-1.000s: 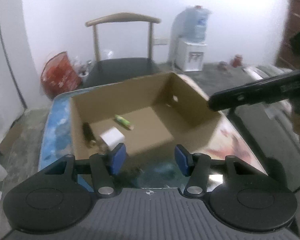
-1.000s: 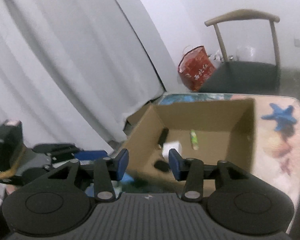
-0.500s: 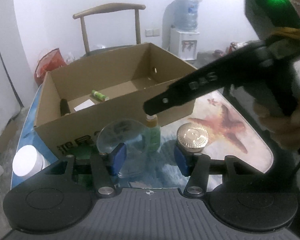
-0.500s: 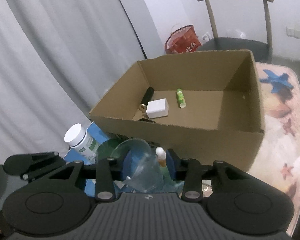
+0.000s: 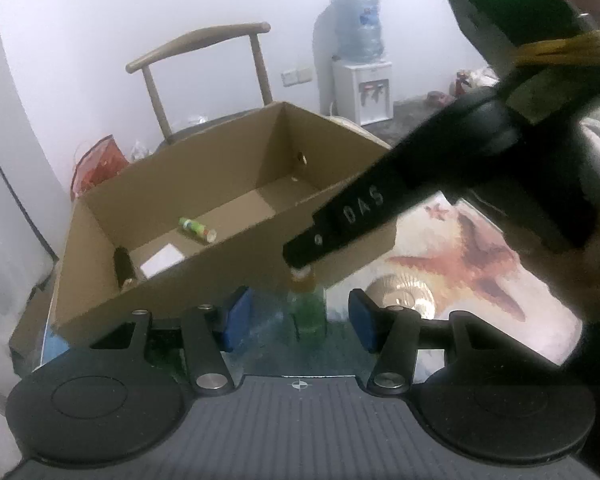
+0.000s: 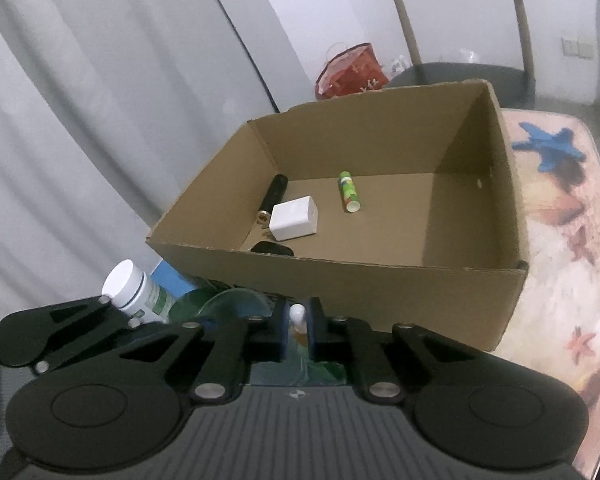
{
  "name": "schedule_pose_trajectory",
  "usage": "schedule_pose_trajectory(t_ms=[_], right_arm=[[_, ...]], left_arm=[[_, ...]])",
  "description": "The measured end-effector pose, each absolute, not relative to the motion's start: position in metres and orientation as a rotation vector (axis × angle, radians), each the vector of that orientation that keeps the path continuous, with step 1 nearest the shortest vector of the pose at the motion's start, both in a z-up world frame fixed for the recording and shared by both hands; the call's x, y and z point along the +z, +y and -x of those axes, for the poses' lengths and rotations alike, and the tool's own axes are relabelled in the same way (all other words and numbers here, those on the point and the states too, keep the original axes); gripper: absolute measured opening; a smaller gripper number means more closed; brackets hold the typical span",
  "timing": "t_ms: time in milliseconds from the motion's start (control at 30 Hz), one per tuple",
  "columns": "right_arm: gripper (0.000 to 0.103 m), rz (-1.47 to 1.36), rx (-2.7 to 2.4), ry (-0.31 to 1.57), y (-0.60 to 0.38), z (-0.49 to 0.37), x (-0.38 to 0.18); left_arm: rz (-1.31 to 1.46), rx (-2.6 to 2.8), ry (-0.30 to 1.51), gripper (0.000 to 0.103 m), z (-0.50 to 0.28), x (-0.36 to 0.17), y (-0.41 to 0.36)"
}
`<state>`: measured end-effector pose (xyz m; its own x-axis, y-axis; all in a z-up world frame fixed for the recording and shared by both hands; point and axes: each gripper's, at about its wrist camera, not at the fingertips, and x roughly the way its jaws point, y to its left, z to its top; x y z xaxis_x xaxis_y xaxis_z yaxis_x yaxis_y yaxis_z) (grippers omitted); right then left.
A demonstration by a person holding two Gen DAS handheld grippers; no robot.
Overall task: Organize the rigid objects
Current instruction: 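Grasp the green dropper bottle with the right gripper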
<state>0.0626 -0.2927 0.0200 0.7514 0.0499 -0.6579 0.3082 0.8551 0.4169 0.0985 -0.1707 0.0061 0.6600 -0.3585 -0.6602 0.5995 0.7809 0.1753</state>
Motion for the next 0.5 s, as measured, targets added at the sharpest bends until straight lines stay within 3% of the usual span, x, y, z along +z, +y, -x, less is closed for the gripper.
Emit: schedule_pose_trajectory(t_ms=[333,500], right_arm=[[0.009,-0.606,-0.110,0.701,-0.309,-0.053,0.015],[0.009,-0.662,-0.083,0.685,-0.321,-0.048,0.009]], left_arm=[[-0.467,-0.535,0.735,0.039,-0.125,-0.012,-0.198],[-0.490,-0.512,0.746,0.027,-0.125,-0.017,-0.206]])
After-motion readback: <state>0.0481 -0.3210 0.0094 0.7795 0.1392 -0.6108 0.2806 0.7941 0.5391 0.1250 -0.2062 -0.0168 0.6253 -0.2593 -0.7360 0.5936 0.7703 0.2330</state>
